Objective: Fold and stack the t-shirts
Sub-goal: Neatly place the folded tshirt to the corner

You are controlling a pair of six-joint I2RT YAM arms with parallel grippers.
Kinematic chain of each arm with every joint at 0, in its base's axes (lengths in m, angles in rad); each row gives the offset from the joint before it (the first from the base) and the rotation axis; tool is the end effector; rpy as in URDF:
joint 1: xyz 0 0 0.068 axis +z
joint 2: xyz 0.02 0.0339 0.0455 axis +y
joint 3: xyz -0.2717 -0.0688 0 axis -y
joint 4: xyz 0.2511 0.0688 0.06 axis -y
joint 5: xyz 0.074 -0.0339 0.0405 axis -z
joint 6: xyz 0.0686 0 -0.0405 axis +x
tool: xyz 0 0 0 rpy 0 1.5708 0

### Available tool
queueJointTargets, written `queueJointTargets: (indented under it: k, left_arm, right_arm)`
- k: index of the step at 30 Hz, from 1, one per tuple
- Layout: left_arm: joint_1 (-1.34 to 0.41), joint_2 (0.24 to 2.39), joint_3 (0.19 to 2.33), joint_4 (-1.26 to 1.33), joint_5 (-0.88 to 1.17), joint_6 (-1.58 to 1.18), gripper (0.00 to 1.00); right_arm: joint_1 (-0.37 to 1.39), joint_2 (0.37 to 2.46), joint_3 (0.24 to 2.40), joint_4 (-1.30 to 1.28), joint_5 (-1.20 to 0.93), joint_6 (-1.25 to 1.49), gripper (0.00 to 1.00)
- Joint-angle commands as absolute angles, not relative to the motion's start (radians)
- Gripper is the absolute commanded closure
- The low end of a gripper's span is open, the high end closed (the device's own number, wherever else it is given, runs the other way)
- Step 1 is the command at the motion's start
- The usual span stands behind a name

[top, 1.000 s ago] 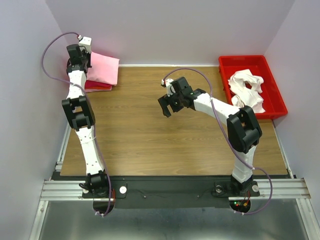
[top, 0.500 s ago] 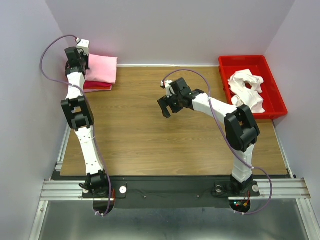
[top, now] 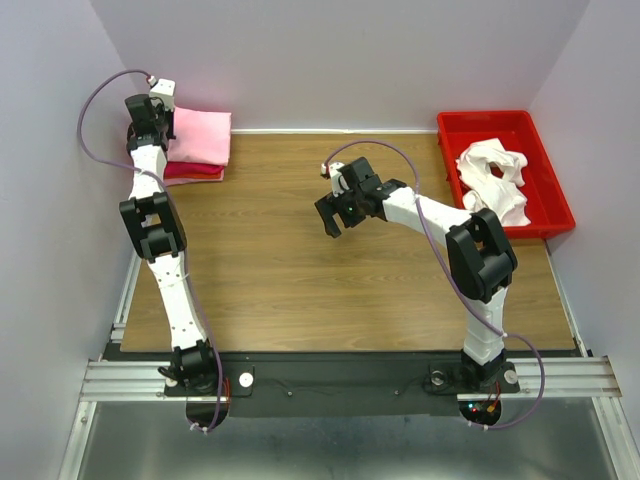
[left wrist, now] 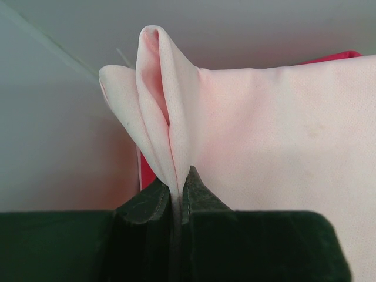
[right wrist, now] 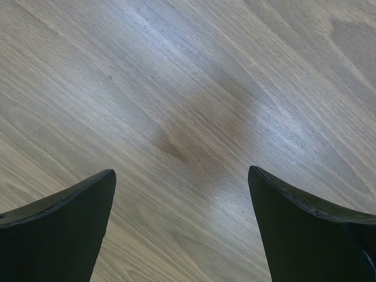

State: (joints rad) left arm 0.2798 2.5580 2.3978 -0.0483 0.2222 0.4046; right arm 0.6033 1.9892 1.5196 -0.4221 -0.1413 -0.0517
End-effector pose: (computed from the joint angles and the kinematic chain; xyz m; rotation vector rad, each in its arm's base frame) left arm 0.6213 0.1628 0.2532 0.2711 1.7629 0.2965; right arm 0.3820 0.2750 0.1912 -0.8616 2.3421 0.4098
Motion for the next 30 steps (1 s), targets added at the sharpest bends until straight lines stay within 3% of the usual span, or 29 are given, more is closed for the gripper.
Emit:
queueJointTargets:
  k: [1,25,30]
  left_arm:
    - [0.322,2.536,2.428,0.031,0.207,0.422,0.93]
    - [0.344,2.526,2.401,0.029,0.209,0.429,0.93]
    - [0.344,2.534,2.410,0.031,0.192,0.442,0.86]
  right_arm:
    - [0.606,1.982,1.552,-0.419,-0.152,-0.048,0.00]
    - [0.606,1.980,1.539,-0.419,-0.155,-0.046,0.00]
    - [0.606,1.985,1.543,-0.419,-0.156,-0.044,0.00]
